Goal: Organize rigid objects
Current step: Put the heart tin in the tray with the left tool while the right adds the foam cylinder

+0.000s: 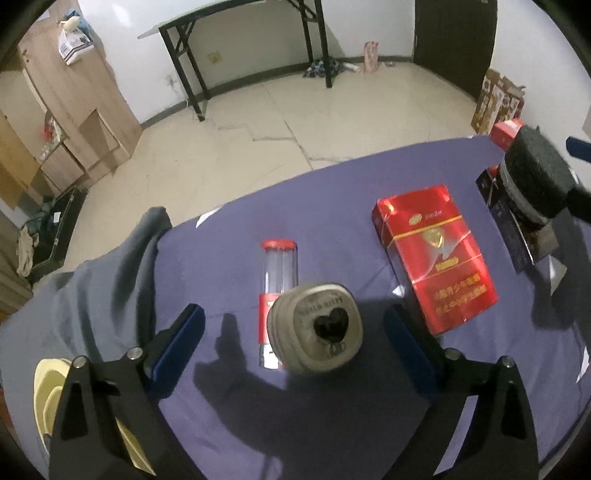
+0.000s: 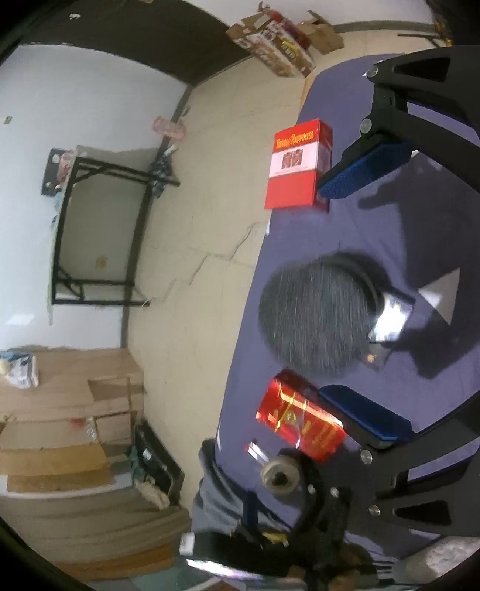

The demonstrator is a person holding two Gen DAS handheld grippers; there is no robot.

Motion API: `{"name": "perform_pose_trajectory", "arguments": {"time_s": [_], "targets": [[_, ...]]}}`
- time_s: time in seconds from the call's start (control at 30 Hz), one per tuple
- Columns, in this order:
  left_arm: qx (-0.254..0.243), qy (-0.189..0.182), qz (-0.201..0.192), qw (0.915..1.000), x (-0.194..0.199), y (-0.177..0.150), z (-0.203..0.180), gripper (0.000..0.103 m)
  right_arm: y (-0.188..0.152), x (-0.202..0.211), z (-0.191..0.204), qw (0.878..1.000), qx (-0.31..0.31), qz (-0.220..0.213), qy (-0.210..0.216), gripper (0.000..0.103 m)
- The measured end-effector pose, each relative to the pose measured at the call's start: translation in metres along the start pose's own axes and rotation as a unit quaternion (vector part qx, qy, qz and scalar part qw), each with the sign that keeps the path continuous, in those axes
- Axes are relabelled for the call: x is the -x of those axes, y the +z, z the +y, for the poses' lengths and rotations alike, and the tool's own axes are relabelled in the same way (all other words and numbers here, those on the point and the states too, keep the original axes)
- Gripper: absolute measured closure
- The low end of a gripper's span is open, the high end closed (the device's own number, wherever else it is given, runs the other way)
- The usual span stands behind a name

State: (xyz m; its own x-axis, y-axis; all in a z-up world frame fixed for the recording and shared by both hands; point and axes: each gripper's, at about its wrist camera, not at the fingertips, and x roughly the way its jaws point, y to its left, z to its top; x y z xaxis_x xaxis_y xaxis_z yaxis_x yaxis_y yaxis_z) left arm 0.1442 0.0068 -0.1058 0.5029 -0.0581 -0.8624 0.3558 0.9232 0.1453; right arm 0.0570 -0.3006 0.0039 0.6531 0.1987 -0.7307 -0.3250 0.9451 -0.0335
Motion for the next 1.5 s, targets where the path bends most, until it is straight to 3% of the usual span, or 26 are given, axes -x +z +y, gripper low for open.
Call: {"name": "perform_pose_trajectory", "arguments": {"time_s": [0.17,0.23,0.3,0.33,0.37,0.4,0.43,0.47,0.67,0.83,1.03,1.13,1.17,1.3,1.37,1.5], "targets": [[-0.010,-0.011,-0.022,0.9997,0.005,-0.002,0.000,0.008,-0.009,-0.009,0.008,0.999,0.029,0.004,-0.013,0.000],[-0.012,-0.014,-0.020,0.9996,0.005,-0.002,-0.001,0.018,-0.009,-0.014,0.007,0.999,0.029,0.010,-0.013,0.000],[-0.013,-0.018,-0.012,0.9997,0.003,-0.002,-0.001,0.039,-0.007,-0.018,0.005,0.999,0.026,0.017,-0.018,0.000],[-0.011,-0.019,-0.009,0.9997,0.002,-0.002,-0.001,0.044,-0.006,-0.020,0.003,1.000,0.020,0.017,-0.017,0.001],[-0.007,-0.030,-0.006,0.9995,0.001,-0.003,0.000,0.050,-0.003,-0.020,0.001,1.000,0.012,0.015,-0.009,0.007],[-0.002,-0.045,-0.005,0.9990,0.001,-0.003,0.000,0.050,-0.002,-0.019,-0.002,1.000,0.006,0.013,-0.004,0.014],[0.000,-0.044,-0.006,0.9990,0.001,-0.003,-0.001,0.050,0.000,-0.021,-0.004,1.000,-0.002,0.012,-0.007,0.033],[0.001,-0.043,-0.008,0.9990,0.003,-0.004,-0.002,0.050,0.001,-0.021,-0.005,1.000,-0.007,0.014,-0.010,0.035],[0.025,-0.081,-0.022,0.9962,0.022,-0.007,0.006,0.050,0.002,-0.009,-0.017,0.999,-0.039,-0.005,0.005,0.036],[0.083,-0.107,-0.055,0.9893,0.078,-0.018,0.040,0.050,0.007,0.019,-0.010,0.999,-0.027,-0.035,0.017,0.037],[0.158,-0.063,-0.077,0.9824,0.163,-0.077,0.133,0.050,0.027,0.047,0.076,0.991,0.077,-0.065,0.089,0.037],[0.189,0.034,-0.072,0.9788,0.188,-0.133,0.185,0.050,0.034,0.047,0.141,0.981,0.116,-0.059,0.144,0.037],[0.211,0.040,-0.062,0.9747,0.188,-0.150,0.200,0.050,0.034,0.044,0.168,0.976,0.130,-0.052,0.165,0.037],[0.297,0.031,0.002,0.9544,0.163,-0.221,0.243,0.050,0.015,0.030,0.259,0.957,0.191,-0.009,0.217,0.037],[0.322,0.019,0.022,0.9464,0.147,-0.238,0.252,0.050,-0.001,0.019,0.302,0.949,0.214,0.020,0.232,0.037],[0.365,-0.008,0.003,0.9308,0.132,-0.235,0.272,0.050,-0.015,-0.003,0.346,0.941,0.252,0.048,0.222,0.037]]}}
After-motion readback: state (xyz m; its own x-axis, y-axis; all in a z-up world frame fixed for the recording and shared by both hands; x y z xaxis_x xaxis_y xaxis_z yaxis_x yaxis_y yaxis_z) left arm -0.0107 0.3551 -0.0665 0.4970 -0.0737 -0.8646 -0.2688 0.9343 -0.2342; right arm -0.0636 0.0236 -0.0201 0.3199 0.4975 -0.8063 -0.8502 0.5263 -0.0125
